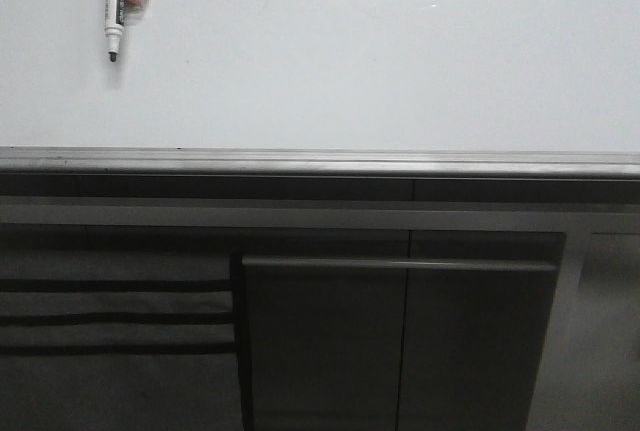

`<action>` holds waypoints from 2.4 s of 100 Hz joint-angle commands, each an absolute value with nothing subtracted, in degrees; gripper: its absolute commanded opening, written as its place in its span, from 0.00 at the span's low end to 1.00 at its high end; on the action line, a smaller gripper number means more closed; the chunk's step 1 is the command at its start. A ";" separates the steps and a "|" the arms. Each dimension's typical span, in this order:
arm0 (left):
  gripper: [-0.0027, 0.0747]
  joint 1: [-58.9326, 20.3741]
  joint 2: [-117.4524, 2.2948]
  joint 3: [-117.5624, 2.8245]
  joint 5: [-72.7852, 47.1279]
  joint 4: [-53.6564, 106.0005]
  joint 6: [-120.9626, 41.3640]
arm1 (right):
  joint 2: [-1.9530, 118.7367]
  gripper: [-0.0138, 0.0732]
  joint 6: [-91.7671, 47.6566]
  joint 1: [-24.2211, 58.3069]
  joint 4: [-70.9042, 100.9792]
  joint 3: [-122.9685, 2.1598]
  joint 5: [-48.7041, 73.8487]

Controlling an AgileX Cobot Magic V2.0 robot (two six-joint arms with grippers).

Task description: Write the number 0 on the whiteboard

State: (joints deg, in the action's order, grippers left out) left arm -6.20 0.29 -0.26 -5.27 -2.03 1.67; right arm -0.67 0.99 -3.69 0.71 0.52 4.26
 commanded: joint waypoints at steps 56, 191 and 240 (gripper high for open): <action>0.01 -6.13 1.61 1.15 -1.00 -1.54 2.14 | -1.54 0.07 1.02 -4.05 0.00 1.25 -0.48; 0.01 -6.13 -21.60 -34.41 -27.33 -1.33 2.18 | 25.41 0.07 -4.09 -4.05 3.64 -36.97 33.69; 0.20 -6.13 -28.44 -34.31 -25.45 -1.33 2.18 | 30.35 0.20 -4.09 -4.05 4.45 -36.77 34.78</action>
